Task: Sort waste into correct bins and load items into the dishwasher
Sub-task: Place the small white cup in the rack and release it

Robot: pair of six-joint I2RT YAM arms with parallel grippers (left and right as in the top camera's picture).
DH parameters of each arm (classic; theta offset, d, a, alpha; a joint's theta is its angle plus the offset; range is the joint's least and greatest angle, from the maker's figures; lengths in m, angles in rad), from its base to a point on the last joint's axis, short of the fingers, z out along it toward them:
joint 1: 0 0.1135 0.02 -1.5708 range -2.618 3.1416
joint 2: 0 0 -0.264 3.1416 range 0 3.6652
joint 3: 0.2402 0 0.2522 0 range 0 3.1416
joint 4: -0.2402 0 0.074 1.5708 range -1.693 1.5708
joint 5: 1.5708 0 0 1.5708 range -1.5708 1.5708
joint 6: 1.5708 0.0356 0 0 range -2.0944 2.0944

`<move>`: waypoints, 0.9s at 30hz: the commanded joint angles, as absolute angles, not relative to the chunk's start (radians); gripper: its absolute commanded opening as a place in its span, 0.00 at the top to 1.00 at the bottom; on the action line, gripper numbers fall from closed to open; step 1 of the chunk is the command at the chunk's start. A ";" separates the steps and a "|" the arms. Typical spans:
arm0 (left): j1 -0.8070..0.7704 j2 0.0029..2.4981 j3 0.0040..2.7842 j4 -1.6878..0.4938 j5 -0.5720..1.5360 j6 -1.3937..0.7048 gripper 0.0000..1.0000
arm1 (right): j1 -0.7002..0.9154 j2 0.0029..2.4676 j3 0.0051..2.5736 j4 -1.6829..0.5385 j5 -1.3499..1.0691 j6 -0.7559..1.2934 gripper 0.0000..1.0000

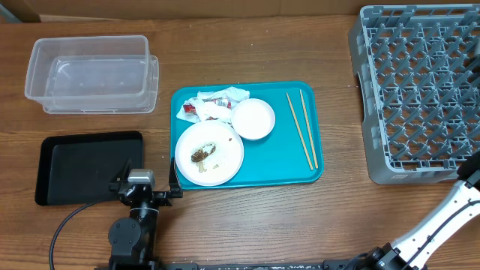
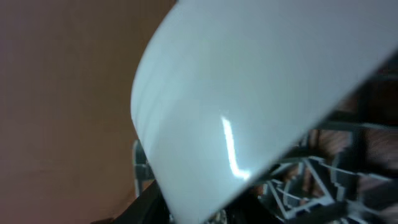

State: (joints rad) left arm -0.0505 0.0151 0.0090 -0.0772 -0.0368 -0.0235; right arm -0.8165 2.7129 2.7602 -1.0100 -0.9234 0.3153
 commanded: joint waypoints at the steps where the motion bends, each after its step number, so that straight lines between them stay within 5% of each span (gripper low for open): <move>1: -0.045 0.005 0.005 -0.075 -0.029 -0.030 0.00 | -0.835 2.585 2.764 -1.016 -0.708 0.324 0.66; 20: -0.045 0.004 0.005 -0.075 -0.029 -0.030 0.00 | -0.674 2.461 2.761 -0.979 -0.336 0.352 0.53; 27: -0.045 0.004 0.005 -0.075 -0.029 -0.030 0.00 | -0.575 2.526 2.731 -0.879 -0.039 0.339 0.62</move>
